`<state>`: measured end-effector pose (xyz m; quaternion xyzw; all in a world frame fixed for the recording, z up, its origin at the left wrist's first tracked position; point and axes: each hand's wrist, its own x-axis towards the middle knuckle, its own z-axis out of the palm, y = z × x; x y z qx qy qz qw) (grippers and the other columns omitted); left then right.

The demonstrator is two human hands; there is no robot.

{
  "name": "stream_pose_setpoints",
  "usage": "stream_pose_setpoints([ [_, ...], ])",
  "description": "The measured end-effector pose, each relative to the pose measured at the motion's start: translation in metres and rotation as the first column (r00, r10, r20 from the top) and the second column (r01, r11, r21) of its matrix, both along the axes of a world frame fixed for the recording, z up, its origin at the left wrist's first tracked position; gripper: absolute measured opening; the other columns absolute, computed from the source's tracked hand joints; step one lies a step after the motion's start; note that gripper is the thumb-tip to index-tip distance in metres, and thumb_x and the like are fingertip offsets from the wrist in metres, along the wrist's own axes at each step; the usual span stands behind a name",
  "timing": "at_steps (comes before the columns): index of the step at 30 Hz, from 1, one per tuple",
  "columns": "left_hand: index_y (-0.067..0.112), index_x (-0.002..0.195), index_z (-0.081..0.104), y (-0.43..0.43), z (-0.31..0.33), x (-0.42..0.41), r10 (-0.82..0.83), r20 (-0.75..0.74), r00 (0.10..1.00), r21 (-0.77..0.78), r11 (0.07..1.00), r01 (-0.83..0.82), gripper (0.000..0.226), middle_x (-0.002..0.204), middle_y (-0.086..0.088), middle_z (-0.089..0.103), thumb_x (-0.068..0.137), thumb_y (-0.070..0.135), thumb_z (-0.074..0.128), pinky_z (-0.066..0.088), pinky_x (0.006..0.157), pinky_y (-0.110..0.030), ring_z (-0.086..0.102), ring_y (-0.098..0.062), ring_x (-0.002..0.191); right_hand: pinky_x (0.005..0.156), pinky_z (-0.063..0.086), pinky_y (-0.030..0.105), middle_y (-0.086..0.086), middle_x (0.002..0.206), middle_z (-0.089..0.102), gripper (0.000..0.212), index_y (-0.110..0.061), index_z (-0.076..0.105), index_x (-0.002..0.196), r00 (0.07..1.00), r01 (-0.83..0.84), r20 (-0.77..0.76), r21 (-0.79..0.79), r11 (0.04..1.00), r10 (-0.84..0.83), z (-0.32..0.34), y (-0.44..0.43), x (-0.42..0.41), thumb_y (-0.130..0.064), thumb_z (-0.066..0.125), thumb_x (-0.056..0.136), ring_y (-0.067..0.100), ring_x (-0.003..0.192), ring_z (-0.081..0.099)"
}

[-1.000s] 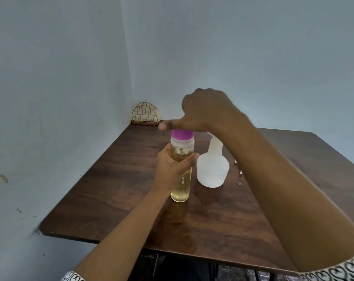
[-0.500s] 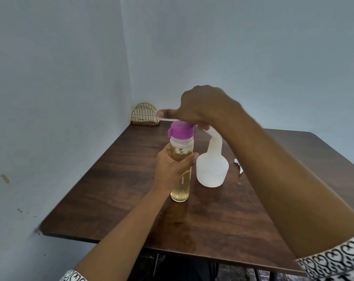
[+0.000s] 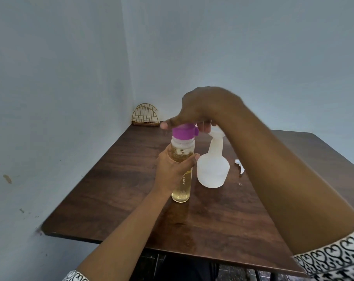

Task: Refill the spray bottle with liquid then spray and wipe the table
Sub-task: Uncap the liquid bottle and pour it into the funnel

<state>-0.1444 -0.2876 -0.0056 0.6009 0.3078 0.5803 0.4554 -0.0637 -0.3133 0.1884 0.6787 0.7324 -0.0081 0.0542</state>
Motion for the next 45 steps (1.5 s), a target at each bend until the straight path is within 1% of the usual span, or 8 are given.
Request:
stream_pose_setpoints([
  [4,0.011,0.100,0.066,0.000,0.000,0.000,0.024,-0.016,1.000,-0.006,1.000,-0.024,0.051,0.082,0.006,0.074,0.059,0.037,0.081,0.054,0.072,-0.023,0.071,-0.013,0.082,0.076,0.047,0.032,0.002,0.064,0.051,0.051,-0.014,0.046,0.067,0.995,-0.067,0.081,0.045,0.997,0.063,-0.010,0.002,-0.006,-0.062,0.059,0.079,0.019,0.061,0.054],
  [7,0.013,0.100,0.066,0.000,0.000,0.002,0.042,-0.043,0.998,-0.036,0.998,-0.044,0.040,0.086,0.004,0.074,0.066,0.022,0.085,0.054,0.072,-0.021,0.071,-0.011,0.084,0.067,0.055,0.029,0.008,0.097,0.066,0.040,-0.012,0.059,0.107,0.987,-0.158,-0.039,-0.096,0.983,0.155,0.000,0.004,0.002,-0.035,0.072,0.078,0.019,0.072,0.067],
  [10,0.017,0.103,0.064,-0.001,0.000,0.003,0.050,-0.060,0.997,-0.051,0.997,-0.053,0.035,0.091,0.005,0.072,0.072,0.015,0.080,0.052,0.069,-0.013,0.070,-0.004,0.084,0.065,0.051,0.023,0.004,0.121,0.054,0.048,-0.024,0.051,0.115,0.956,-0.280,-0.105,-0.069,0.958,0.272,0.008,0.004,0.014,-0.018,0.076,0.075,0.019,0.083,0.063],
  [16,0.015,0.112,0.062,-0.008,0.002,0.010,0.050,-0.043,0.998,-0.063,0.997,-0.052,0.047,0.097,0.008,0.071,0.069,0.019,0.081,0.051,0.069,-0.009,0.068,0.002,0.087,0.071,0.048,0.029,-0.002,0.117,0.053,0.055,-0.031,0.040,0.112,0.903,-0.267,-0.324,0.096,0.959,0.283,-0.005,-0.019,0.057,-0.020,0.077,0.072,0.019,0.089,0.060],
  [25,0.006,0.112,0.064,-0.015,0.001,0.026,0.065,0.026,0.998,-0.044,0.997,-0.064,0.054,0.099,-0.003,0.073,0.063,0.023,0.080,0.054,0.074,-0.018,0.070,-0.010,0.091,0.081,0.052,0.022,-0.004,0.111,0.062,0.051,-0.029,0.054,0.108,0.471,0.087,-0.876,0.163,0.983,0.104,-0.084,-0.053,0.159,-0.004,0.077,0.070,0.011,0.096,0.064],
  [30,0.009,0.108,0.063,-0.015,0.000,0.037,0.072,0.044,0.996,-0.047,0.996,-0.070,0.047,0.096,-0.001,0.072,0.065,0.016,0.080,0.054,0.070,-0.018,0.071,-0.008,0.086,0.066,0.049,0.016,-0.002,0.098,0.060,0.051,-0.020,0.049,0.101,0.415,0.206,-0.905,-0.001,0.978,-0.089,-0.152,-0.047,0.197,-0.007,0.082,0.066,0.011,0.090,0.059],
  [38,0.007,0.109,0.062,-0.013,-0.005,0.040,0.111,0.039,0.993,-0.003,0.994,-0.111,0.054,0.095,0.001,0.071,0.062,0.028,0.079,0.054,0.074,-0.020,0.069,-0.009,0.088,0.095,0.043,0.032,0.006,0.117,0.061,0.055,-0.016,0.056,0.118,0.517,0.588,-0.803,0.081,0.805,-0.297,-0.226,-0.046,0.248,-0.016,0.080,0.069,0.022,0.105,0.058],
  [45,0.020,0.099,0.062,-0.012,-0.006,0.039,0.101,0.035,0.994,0.011,0.995,-0.101,0.046,0.083,0.014,0.074,0.061,0.027,0.087,0.053,0.070,-0.017,0.070,-0.003,0.081,0.101,0.041,0.039,0.007,0.132,0.053,0.065,-0.016,0.046,0.131,0.477,0.608,-0.775,-0.050,0.793,-0.415,-0.236,-0.047,0.254,-0.034,0.075,0.076,0.025,0.120,0.050],
])
